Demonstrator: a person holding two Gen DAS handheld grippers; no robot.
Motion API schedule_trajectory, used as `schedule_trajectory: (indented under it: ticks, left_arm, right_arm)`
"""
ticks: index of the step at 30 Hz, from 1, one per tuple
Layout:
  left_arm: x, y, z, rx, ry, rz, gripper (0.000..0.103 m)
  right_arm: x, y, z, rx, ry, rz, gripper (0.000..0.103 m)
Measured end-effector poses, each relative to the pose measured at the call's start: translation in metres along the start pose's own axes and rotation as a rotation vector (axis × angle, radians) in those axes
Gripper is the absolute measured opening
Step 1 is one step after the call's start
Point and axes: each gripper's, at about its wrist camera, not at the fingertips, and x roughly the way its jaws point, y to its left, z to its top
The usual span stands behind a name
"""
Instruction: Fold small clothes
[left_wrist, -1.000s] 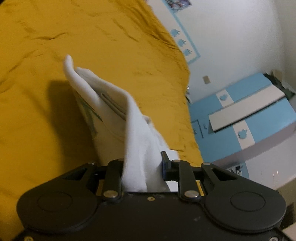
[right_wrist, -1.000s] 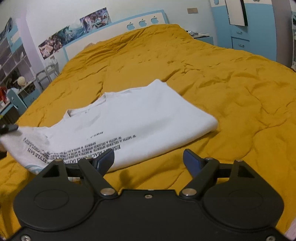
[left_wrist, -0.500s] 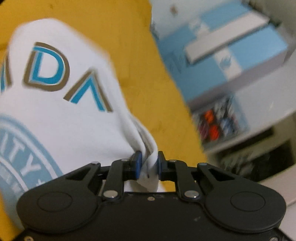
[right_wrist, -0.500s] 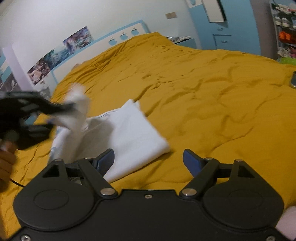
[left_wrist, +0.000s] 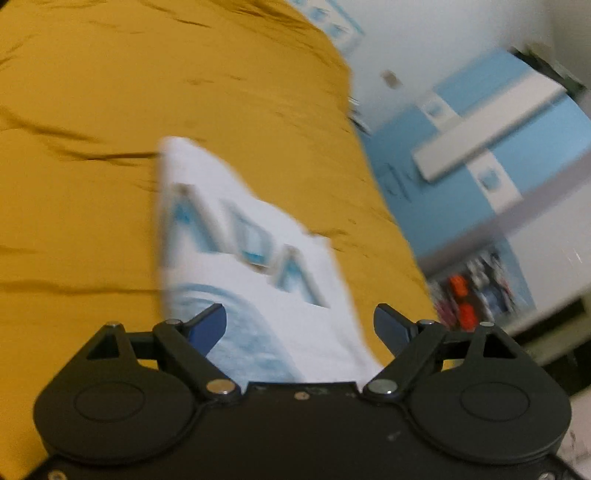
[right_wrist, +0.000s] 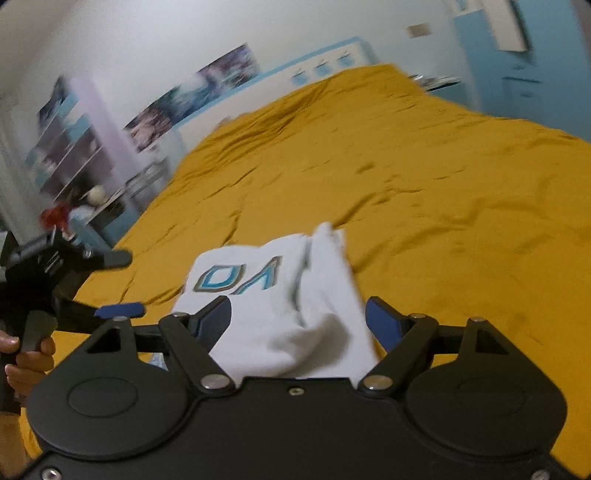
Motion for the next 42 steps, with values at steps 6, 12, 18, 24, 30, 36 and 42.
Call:
schedule_trajectory:
  ticks: [6, 12, 18, 24, 30, 36, 42]
  left_arm:
    - [0.029, 0.044, 0.000, -0.115, 0.041, 0.034, 0.090]
    - [0.049, 0.051, 0.006, -0.143, 0.082, 0.022, 0.090]
    - [0.063, 0.036, 0.008, -0.085, 0.098, 0.018, 0.090]
    - [0.078, 0.040, -0.003, -0.067, 0.154, 0.046, 0.090]
    - [0.074, 0.044, 0.002, -0.055, 0.133, 0.028, 0.090]
    - [0.082, 0.047, 0.034, -0.060, 0.035, 0.049, 0.090]
    - [0.113, 0.061, 0.066, -0.081, -0.021, 0.088, 0.090]
  right_arm:
    - [0.051, -0.010, -0.001, 0.134, 0.142, 0.034, 0.062]
    - [0.053, -0.007, -0.003, 0.162, 0.141, 0.077, 0.015]
    - [0.010, 0.008, 0.010, 0.088, 0.016, 0.068, 0.010]
    - [0.033, -0.029, -0.029, 0.133, 0.141, -0.008, 0.018]
    - [0.018, -0.042, 0.002, 0.154, 0.028, 0.035, 0.048]
    - [0.087, -0.033, 0.073, -0.038, 0.031, 0.054, 0.048]
    - [0.176, -0.030, 0.092, -0.074, 0.176, 0.027, 0.048]
